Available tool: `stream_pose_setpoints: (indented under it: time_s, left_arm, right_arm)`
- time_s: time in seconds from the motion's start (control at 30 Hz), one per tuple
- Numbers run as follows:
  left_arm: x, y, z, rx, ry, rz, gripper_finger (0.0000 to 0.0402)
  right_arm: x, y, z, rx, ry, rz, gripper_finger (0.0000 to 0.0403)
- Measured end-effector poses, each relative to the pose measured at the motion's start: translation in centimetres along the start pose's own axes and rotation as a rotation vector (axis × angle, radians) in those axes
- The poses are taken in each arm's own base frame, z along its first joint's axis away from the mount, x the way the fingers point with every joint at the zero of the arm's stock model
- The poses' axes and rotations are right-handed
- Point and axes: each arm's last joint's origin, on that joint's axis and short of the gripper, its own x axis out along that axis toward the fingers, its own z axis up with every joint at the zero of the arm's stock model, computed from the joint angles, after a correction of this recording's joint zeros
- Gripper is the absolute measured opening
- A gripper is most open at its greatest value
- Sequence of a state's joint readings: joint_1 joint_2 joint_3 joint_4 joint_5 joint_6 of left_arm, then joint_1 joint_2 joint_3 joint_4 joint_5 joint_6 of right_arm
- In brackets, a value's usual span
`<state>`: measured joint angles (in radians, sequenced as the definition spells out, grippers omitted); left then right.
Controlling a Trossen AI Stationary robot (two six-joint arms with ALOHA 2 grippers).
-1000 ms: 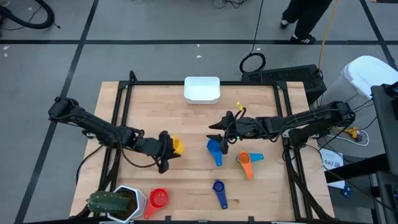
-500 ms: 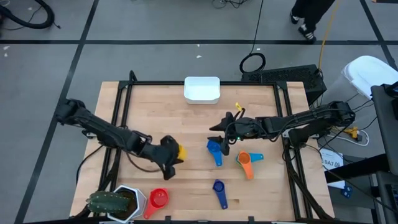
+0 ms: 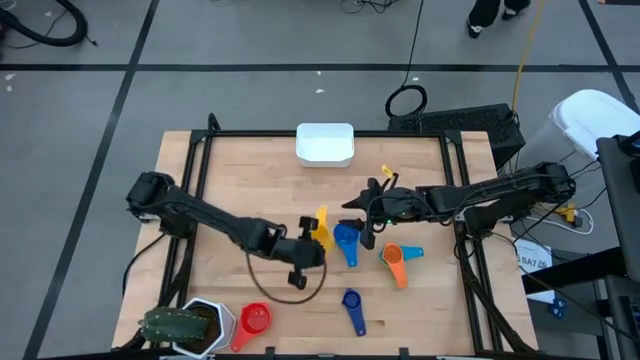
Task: Nest measuring cups in basket
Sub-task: Stack the yellow measuring cup on top of the blue measuring cup
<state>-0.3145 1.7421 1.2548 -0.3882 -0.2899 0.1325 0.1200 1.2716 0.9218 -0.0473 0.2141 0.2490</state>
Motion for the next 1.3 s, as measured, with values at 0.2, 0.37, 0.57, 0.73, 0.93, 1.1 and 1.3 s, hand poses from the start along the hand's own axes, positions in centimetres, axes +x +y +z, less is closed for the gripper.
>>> stream_pose_setpoints:
  time_s: [0.2,0.37,0.57,0.73,0.93,1.1,1.3]
  left_arm:
    - [1.2,1.9,-0.2,0.101,0.003,-0.031,0.0027]
    - [1.6,4.0,0.4,0.145,-0.106,-0.053,0.0027]
    - [2.4,5.5,0.2,0.197,-0.142,-0.059,0.003]
    - [2.7,6.4,0.0,0.222,-0.153,-0.063,0.0028]
    - [3.9,7.2,-0.6,0.233,-0.151,-0.1,0.003]
    - [5.6,7.2,-1.2,0.245,-0.143,-0.125,0.0029]
    - [6.2,7.1,-1.2,0.234,-0.168,-0.148,0.0032]
  right_arm:
    - [-4.3,-1.6,-0.4,0.002,0.078,-0.205,0.02]
    - [-7.3,-2.4,-0.3,0.089,0.064,-0.264,0.02]
    - [-8.5,-2.6,-0.2,0.146,0.036,-0.26,0.02]
    - [-8.0,-2.5,-0.3,0.163,0.048,-0.264,0.02]
    - [-7.0,-2.3,-0.3,0.159,0.057,-0.266,0.02]
    - [-6.3,-2.1,-0.3,0.151,0.055,-0.265,0.02]
    - [-5.8,-2.1,-0.4,0.128,0.066,-0.268,0.02]
